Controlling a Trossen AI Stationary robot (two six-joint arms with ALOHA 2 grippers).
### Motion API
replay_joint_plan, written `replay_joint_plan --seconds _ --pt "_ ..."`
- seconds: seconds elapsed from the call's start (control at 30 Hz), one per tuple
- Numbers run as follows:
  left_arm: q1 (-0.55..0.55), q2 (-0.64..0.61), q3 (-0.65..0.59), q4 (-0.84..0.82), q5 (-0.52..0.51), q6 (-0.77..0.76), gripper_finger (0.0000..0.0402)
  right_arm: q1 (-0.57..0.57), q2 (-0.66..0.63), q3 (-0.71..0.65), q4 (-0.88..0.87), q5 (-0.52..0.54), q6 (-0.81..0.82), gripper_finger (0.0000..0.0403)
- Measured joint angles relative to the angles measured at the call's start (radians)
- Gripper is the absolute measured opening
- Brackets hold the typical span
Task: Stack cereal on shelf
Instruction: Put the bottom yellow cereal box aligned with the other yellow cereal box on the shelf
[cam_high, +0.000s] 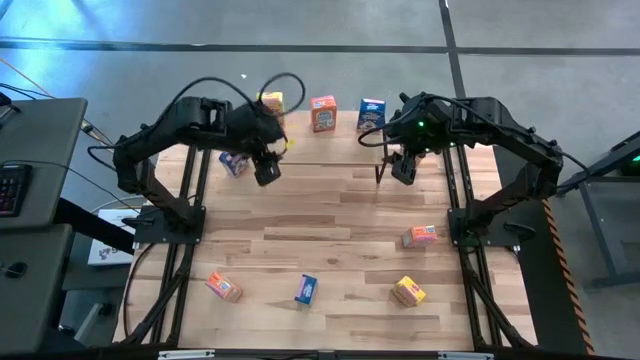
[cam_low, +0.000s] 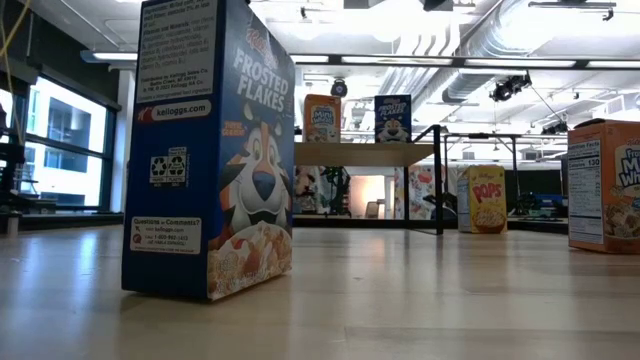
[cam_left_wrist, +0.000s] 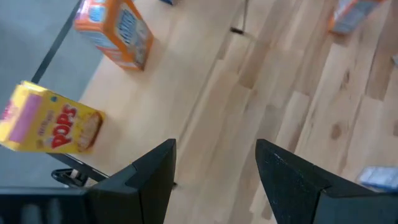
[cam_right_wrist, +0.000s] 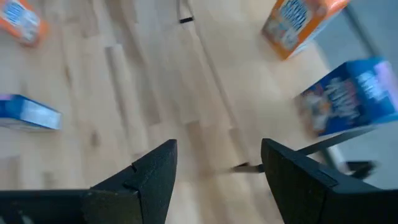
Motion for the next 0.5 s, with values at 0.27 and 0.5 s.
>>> replay_joint_plan --seconds 0.27,0.5 --pt "-0.092 -0.002 -0.08 0.019 -0.051 -0.052 0.0212 0.046 0.0 0.0 -0.117 -0.081 0.244 0.0225" --pt "-0.16 -0.002 -0.105 0.069 -0.051 -0.092 0.0212 0.187 0.0 0.0 -0.168 -0.04 0.449 0.0225"
